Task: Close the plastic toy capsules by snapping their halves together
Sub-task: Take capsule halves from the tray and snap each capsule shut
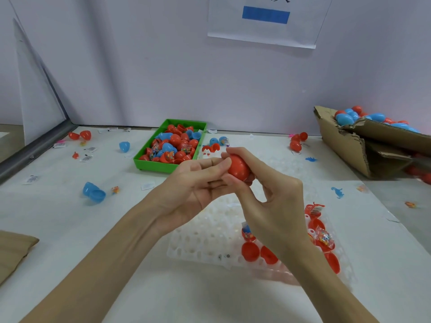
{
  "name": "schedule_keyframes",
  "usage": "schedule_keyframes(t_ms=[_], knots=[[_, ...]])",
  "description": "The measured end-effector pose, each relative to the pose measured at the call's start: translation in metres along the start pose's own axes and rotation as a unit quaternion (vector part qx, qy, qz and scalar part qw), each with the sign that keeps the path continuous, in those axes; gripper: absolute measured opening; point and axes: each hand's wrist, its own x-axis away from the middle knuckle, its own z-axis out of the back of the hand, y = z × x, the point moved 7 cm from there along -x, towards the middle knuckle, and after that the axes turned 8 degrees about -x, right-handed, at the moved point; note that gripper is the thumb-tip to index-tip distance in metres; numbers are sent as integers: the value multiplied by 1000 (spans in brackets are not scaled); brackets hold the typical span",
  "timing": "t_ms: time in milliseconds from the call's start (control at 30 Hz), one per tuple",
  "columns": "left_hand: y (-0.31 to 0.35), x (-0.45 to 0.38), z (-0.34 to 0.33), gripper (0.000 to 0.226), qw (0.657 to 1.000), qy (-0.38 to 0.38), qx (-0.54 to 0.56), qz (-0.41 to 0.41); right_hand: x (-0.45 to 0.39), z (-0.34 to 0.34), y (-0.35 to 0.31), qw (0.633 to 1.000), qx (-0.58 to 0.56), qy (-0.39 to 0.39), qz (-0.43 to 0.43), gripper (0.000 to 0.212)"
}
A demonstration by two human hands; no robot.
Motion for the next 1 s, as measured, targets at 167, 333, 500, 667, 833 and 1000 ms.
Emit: schedule_keyframes(t_ms=[167,333,500,667,833,1000], knots=[[-8,-3,3,51,1000,-4,-18,25,-2,1,5,998,63,-13,6,43],[-13,-5,11,38,981,83,-174,3,-3,0,14,985,164,-50,15,48],[-11,-5,11,37,996,37,-74,17,-4,-4,16,992,106,-71,-1,58],[-6,-3,-2,39,999,-29,36,3,-3,-7,28,982,-104,-76,-137,53],[-9,-6,-2,35,999,17,-2,-28,-3,-4,24,995,-38,-36,-87,46],[-7,-6,4,43,995,74,-54,-42,-4,-1,19,995,99,-30,-14,54]])
